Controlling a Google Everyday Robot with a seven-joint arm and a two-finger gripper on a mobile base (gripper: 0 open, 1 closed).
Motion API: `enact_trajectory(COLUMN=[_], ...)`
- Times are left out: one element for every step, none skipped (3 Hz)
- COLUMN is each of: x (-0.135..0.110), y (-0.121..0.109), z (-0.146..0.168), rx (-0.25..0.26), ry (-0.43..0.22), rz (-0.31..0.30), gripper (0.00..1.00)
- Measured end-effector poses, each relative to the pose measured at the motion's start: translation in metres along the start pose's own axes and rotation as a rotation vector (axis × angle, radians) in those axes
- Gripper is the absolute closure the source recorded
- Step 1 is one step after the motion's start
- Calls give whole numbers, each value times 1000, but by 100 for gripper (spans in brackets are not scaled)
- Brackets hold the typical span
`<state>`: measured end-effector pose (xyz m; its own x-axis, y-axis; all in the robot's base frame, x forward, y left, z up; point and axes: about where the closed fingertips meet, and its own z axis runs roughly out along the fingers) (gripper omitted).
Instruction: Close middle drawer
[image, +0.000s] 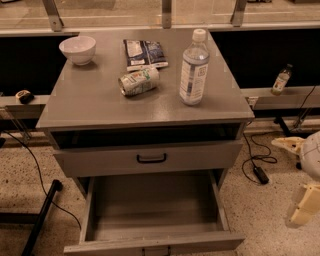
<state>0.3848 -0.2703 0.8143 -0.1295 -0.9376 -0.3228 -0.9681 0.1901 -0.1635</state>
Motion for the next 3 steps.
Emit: enact_trajectory(x=[4, 11, 19], y=[23, 76, 117], z=[37, 102, 143], rx=[-30, -62, -133], ry=[-40, -114, -121], rz=[-45, -124, -228], gripper=[0, 0, 0])
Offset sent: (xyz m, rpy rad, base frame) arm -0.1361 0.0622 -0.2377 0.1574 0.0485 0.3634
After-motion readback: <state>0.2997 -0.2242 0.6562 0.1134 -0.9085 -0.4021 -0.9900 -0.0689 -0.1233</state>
